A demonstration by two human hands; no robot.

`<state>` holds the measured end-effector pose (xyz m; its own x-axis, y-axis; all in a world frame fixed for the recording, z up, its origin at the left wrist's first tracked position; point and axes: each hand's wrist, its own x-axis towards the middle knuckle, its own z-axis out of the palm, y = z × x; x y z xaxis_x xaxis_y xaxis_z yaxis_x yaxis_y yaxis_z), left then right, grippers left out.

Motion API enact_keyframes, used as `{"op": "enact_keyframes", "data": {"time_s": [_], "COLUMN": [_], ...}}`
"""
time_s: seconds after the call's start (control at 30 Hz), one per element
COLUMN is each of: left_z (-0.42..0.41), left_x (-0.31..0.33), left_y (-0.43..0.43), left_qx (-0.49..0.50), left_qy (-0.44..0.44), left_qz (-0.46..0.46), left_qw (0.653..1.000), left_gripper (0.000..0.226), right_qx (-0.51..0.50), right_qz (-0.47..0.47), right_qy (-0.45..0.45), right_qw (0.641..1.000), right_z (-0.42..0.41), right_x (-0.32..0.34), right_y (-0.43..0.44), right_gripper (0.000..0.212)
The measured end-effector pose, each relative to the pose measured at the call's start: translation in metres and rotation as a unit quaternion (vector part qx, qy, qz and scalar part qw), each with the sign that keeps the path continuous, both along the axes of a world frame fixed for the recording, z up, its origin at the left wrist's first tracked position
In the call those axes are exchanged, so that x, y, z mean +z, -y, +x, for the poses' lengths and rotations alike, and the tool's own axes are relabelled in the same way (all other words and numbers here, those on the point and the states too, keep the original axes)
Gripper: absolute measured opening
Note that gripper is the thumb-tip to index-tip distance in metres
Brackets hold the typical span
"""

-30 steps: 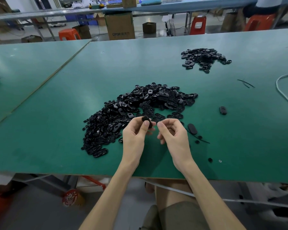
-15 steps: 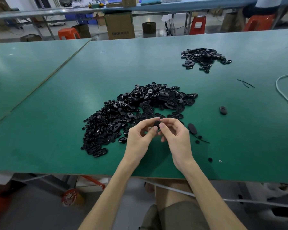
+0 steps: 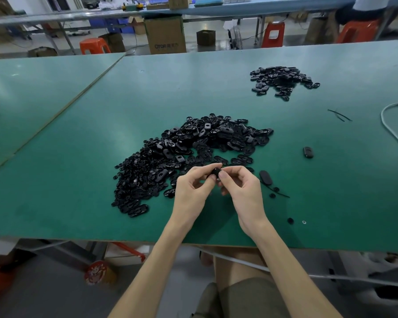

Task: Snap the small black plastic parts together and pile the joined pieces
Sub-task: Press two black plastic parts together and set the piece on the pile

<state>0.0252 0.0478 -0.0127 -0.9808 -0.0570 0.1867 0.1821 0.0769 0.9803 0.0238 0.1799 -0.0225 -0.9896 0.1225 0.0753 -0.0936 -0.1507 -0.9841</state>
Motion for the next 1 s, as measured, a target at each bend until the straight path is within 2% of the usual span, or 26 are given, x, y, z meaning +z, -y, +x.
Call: {"op": "enact_keyframes", "data": {"time_s": [0.37,0.57,1.0], "left_z": [-0.0018,-0.0016,-0.0029], "left_x": [-0.004,-0.0021,-0.005], "left_y": [0.0,0.0018,0.0012], "left_qx": [0.018,0.001,0.008], "left_qy": [-0.004,0.005,-0.006], "left_qz": [-0.003,0.04,0.01], "left_qw": [1.0,0.999,1.0], "left_gripper": [0.036,0.029,0.027], "right_qx": [0.021,0.005,0.009], "right_qz": [0.023,-0.003,-0.006], "right_qy": [0.012,0.012,0.016], "right_qw": [0.999,1.0,1.0], "right_z": [0.001,0.0012,-0.0005], "right_x": [0.0012,0.0036,0.0036], "right_y": [0.0003,-0.0002,0.001], "right_gripper": [0.002,0.002,0.003]}}
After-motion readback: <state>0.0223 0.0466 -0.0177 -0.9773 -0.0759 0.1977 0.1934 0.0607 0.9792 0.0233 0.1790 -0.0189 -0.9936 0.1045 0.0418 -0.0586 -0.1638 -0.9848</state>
